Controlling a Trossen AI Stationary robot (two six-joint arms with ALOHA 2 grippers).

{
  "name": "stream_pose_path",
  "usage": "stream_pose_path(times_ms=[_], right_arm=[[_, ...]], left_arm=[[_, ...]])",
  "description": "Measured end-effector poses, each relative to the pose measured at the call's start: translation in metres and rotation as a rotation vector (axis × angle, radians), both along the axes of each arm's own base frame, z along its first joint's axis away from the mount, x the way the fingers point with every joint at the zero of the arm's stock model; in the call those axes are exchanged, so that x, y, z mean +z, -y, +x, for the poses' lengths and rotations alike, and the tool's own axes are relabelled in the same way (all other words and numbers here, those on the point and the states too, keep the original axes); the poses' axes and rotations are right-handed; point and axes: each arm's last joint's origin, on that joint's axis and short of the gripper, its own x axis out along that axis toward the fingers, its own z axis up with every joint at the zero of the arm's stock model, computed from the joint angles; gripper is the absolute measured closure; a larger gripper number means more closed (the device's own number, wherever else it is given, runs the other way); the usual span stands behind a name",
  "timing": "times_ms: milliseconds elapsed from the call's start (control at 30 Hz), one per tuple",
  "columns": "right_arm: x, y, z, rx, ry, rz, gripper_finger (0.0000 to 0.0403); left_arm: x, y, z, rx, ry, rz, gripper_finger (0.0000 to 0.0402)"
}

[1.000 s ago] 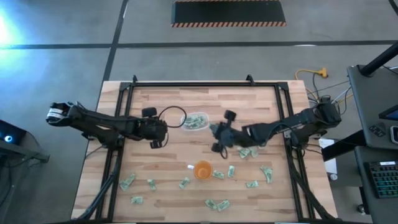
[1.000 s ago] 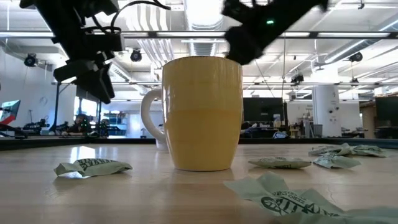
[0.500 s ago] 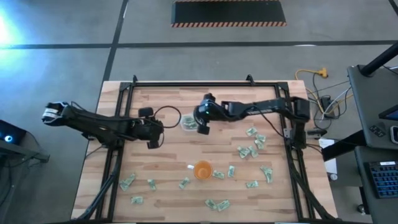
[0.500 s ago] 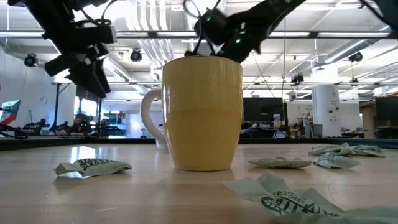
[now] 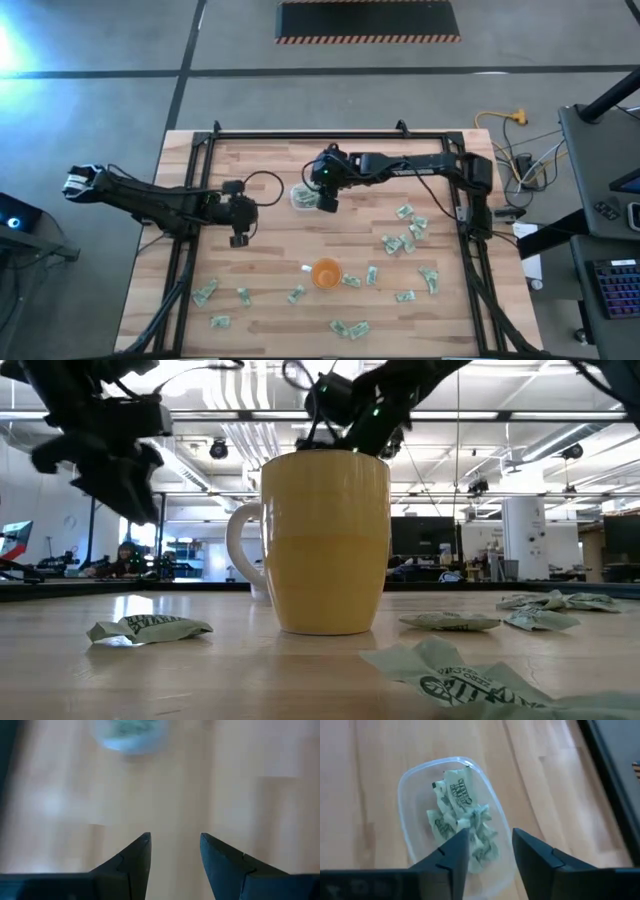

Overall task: Pick and place Stevia / Truvia into bins
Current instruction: Put the stevia packet into the transparent bin

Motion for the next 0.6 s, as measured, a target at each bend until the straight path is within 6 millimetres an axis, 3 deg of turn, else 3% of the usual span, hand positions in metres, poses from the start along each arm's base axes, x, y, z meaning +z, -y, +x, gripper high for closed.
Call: stream_pose_path(times_ms=[333, 600], right_arm=[[0.034, -0.056, -0.054, 0.039, -0.162, 0.073, 0.0248], [0.055, -0.108, -0.096, 0.086, -0.102, 0.123, 0.0268]], left_arm=[[-0.039, 0.032, 0.009, -0.01, -0.24, -0.311, 0.0248], [-0.055, 0.077, 0.018, -0.114, -0.428, -0.455, 0.0248]])
